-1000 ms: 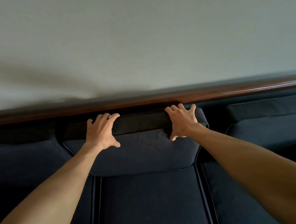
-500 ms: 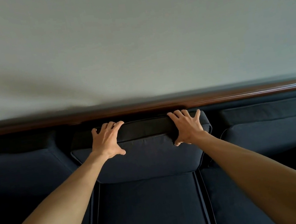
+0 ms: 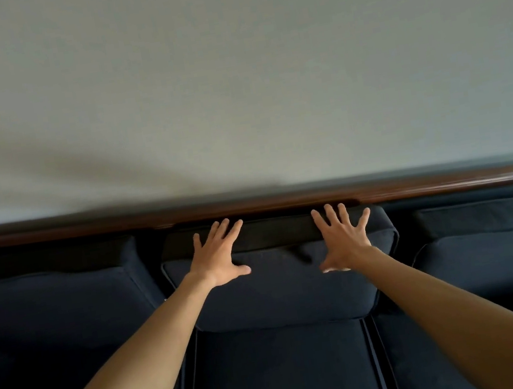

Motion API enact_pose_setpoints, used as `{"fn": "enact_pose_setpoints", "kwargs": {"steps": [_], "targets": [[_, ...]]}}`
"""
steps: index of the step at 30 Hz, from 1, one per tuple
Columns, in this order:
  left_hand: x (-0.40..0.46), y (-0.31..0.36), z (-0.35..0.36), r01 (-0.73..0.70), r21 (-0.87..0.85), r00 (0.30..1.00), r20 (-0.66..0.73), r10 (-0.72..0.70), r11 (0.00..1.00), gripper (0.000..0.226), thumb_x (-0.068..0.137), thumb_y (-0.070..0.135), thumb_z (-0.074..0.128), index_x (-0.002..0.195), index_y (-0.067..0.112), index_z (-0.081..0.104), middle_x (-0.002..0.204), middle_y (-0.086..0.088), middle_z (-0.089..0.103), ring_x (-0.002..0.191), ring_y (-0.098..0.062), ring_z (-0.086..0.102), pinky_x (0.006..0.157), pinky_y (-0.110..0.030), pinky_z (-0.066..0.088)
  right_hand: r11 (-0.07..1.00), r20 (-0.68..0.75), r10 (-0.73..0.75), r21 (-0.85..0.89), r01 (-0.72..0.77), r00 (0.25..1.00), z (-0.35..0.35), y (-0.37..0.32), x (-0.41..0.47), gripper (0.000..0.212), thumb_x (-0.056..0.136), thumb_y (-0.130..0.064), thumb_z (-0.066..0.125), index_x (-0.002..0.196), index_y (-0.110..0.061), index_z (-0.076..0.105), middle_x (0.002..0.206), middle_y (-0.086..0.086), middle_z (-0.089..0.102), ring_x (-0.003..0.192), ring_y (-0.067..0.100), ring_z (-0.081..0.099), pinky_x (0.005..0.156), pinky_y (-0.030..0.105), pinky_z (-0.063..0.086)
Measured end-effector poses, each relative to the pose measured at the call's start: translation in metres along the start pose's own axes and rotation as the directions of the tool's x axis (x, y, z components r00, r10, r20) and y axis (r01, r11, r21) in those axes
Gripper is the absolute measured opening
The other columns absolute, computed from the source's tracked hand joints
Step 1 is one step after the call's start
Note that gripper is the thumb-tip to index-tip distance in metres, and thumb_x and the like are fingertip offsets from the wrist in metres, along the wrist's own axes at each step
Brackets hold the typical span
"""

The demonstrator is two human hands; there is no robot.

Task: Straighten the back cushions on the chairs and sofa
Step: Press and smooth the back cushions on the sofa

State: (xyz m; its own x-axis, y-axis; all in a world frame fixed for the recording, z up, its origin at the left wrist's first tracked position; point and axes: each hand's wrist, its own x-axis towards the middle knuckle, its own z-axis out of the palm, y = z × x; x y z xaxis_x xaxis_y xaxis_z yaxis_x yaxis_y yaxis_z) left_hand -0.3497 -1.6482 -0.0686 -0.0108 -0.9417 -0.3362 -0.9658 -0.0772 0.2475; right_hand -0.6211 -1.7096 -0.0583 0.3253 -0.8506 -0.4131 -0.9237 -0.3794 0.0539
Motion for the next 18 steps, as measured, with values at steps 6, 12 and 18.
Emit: {"fn": "enact_pose_setpoints", "kwargs": {"steps": [6,12,18], "targets": [[-0.042,-0.067,-0.052,0.040,-0.151,0.989,-0.133,-0.060,0.988,0.085,0.084,0.068,0.054,0.153,0.029,0.022,0.158,0.002,0.028,0.149,-0.017,0.017,0.119,-0.056,0.006,0.951,-0.094,-0.226,0.194,0.240,0.970,-0.053,-0.123,0.006,0.093,0.078,-0.055,0.067,0.154,-0.025,0.023,0.162,0.004,0.014,0.150,0.028,0.008,0.113,0.070,0.008],[-0.088,-0.221,-0.102,0.098,-0.090,0.987,-0.120,-0.108,0.991,0.088,0.074,0.055,0.068,0.149,0.028,0.030,0.154,0.005,0.034,0.144,-0.016,0.028,0.116,-0.057,0.018,0.896,-0.145,-0.304,0.293,0.334,0.942,-0.082,-0.291,0.029,0.073,0.083,-0.045,0.068,0.147,-0.025,0.039,0.155,0.000,0.031,0.144,0.024,0.026,0.115,0.064,0.018],[-0.123,-0.380,-0.110,0.182,0.006,0.983,-0.033,-0.182,0.983,0.104,0.071,0.052,0.076,0.153,0.029,0.015,0.162,-0.002,0.013,0.149,-0.025,0.014,0.115,-0.061,0.019,0.920,-0.035,-0.204,0.335,0.204,0.978,-0.076,-0.419,0.053,0.102,0.079,-0.047,0.075,0.156,-0.025,0.012,0.162,0.004,0.009,0.146,0.034,0.020,0.108,0.064,0.031]]}}
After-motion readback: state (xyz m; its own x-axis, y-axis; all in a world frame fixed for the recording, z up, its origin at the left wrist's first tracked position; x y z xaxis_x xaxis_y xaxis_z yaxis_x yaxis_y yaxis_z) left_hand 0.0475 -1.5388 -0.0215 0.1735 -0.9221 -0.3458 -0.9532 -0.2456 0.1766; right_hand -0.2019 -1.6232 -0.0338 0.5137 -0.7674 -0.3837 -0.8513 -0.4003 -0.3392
